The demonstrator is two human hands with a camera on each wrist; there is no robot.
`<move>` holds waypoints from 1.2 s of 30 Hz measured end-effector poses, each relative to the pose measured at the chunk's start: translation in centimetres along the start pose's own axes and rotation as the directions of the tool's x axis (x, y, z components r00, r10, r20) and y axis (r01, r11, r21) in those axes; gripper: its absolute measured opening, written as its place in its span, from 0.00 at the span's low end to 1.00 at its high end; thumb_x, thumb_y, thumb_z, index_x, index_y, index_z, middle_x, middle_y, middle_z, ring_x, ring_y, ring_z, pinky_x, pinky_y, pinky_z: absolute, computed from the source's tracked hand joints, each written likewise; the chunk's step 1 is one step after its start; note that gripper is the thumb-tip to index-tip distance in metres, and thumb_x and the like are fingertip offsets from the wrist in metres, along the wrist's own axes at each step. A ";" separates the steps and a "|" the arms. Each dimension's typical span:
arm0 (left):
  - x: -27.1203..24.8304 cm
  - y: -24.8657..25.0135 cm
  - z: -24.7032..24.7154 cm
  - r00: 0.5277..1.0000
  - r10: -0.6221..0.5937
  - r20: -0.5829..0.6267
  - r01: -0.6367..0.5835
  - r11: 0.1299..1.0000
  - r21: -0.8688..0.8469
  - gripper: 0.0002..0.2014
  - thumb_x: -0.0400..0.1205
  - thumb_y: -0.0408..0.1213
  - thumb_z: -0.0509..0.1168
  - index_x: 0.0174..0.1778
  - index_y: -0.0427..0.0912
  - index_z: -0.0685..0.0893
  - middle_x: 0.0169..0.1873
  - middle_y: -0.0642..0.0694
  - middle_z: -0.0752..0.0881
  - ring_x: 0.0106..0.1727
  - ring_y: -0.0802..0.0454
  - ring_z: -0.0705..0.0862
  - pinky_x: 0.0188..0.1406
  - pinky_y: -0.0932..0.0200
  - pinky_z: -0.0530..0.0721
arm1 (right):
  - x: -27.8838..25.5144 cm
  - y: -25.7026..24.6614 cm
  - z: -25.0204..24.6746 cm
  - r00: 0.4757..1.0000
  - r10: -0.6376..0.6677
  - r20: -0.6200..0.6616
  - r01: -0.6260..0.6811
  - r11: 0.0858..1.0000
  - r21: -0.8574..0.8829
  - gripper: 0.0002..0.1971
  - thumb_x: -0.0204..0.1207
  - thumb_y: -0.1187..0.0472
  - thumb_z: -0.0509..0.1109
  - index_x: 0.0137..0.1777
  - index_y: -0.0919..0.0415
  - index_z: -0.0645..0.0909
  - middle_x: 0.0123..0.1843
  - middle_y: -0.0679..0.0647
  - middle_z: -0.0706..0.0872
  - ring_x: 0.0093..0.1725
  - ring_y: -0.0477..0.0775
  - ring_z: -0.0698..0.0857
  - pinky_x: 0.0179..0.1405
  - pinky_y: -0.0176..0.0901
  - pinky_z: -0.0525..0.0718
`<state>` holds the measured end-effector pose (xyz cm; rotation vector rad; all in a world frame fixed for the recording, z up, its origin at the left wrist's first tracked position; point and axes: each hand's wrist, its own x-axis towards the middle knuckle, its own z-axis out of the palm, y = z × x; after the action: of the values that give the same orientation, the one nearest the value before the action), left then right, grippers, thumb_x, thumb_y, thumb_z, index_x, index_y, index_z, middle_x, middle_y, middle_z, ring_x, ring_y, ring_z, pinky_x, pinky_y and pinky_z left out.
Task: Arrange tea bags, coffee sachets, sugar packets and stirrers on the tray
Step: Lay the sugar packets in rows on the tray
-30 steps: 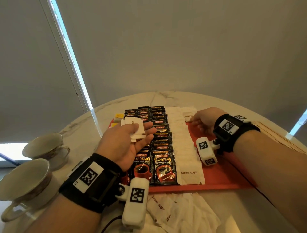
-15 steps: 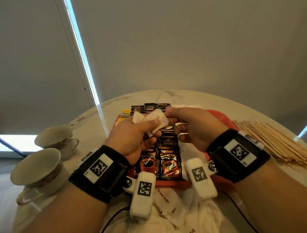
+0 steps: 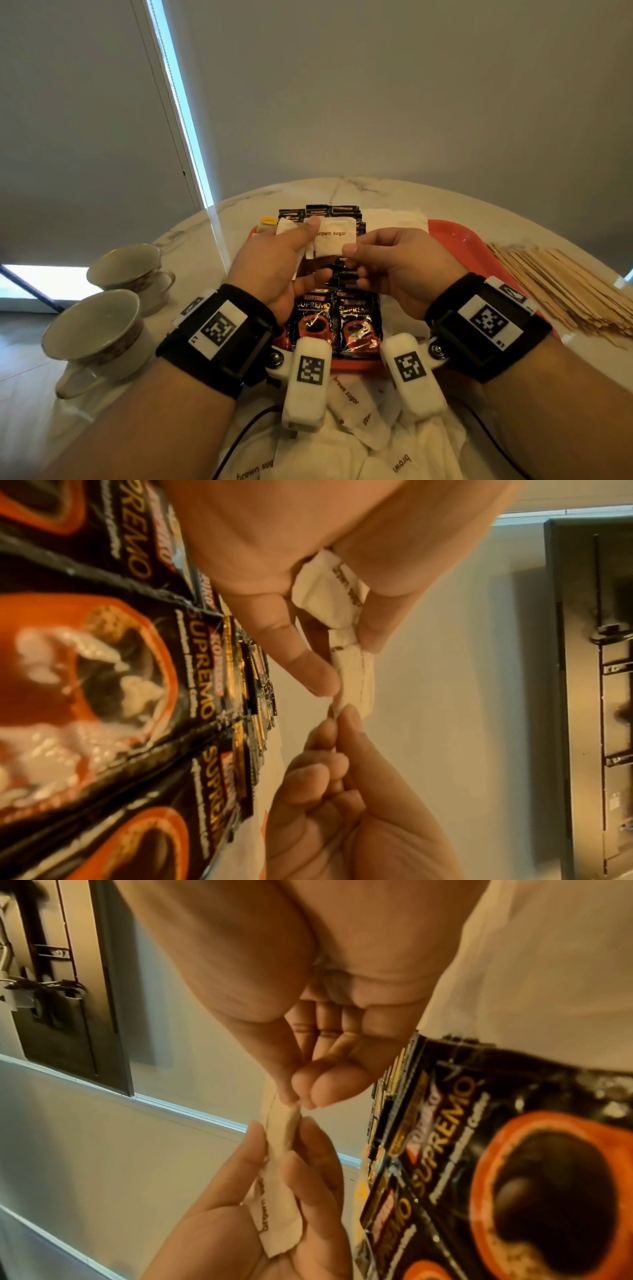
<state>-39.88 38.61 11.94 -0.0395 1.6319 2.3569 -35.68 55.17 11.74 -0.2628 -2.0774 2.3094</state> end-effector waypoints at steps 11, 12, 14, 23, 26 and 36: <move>0.3 -0.7 -0.2 0.997 0.048 0.063 -0.049 0.999 0.010 0.19 0.79 0.17 0.72 0.63 0.36 0.85 0.50 0.39 0.95 0.51 0.45 0.96 0.42 0.58 0.94 | 0.4 0.4 0.0 0.999 -0.004 -0.034 0.003 1.000 -0.011 0.07 0.78 0.65 0.77 0.53 0.65 0.85 0.44 0.56 0.88 0.32 0.46 0.83 0.30 0.43 0.87; 0.3 -0.7 -0.1 0.997 0.049 0.067 -0.051 0.999 0.019 0.19 0.79 0.17 0.72 0.64 0.36 0.85 0.50 0.39 0.95 0.51 0.45 0.96 0.42 0.58 0.94 | 0.5 0.4 0.0 1.000 -0.009 -0.030 0.009 1.000 -0.010 0.09 0.78 0.65 0.77 0.56 0.68 0.85 0.46 0.58 0.89 0.33 0.47 0.84 0.31 0.42 0.87; 0.3 -0.7 0.0 0.997 0.038 0.063 -0.039 0.999 0.014 0.17 0.80 0.17 0.71 0.62 0.37 0.85 0.49 0.38 0.95 0.50 0.44 0.96 0.41 0.58 0.94 | 0.5 0.4 -0.1 0.999 -0.018 -0.029 0.017 1.000 -0.024 0.11 0.78 0.66 0.77 0.58 0.70 0.85 0.46 0.59 0.90 0.33 0.47 0.85 0.31 0.41 0.87; 0.1 0.4 0.3 0.998 -0.051 0.031 0.057 0.973 -0.223 0.03 0.91 0.31 0.62 0.58 0.36 0.79 0.45 0.32 0.94 0.46 0.38 0.95 0.45 0.50 0.96 | 4.0 -1.0 -6.0 0.918 0.036 -0.394 0.036 0.985 0.172 0.08 0.75 0.75 0.76 0.48 0.63 0.84 0.38 0.59 0.87 0.29 0.51 0.83 0.29 0.43 0.85; 0.2 0.4 0.2 0.997 -0.060 0.041 0.069 0.965 -0.254 0.06 0.92 0.35 0.64 0.58 0.35 0.80 0.40 0.34 0.93 0.42 0.41 0.95 0.38 0.53 0.95 | 6.0 -0.6 -9.5 0.853 0.119 -0.508 -0.101 0.993 0.062 0.03 0.77 0.69 0.77 0.49 0.65 0.87 0.39 0.59 0.85 0.29 0.52 0.79 0.36 0.46 0.82; 0.9 0.5 -0.2 0.999 -0.035 0.009 0.036 0.978 -0.206 0.09 0.89 0.39 0.69 0.57 0.35 0.84 0.35 0.40 0.90 0.34 0.50 0.92 0.32 0.58 0.92 | 10.0 -0.7 -12.7 0.814 0.259 -0.521 -0.449 0.848 -0.281 0.07 0.81 0.65 0.75 0.42 0.66 0.85 0.28 0.55 0.83 0.28 0.52 0.79 0.38 0.45 0.77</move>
<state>-40.92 38.47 12.18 -0.1029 1.3665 2.4864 -43.81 69.09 10.10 -1.1979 -2.3353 1.6796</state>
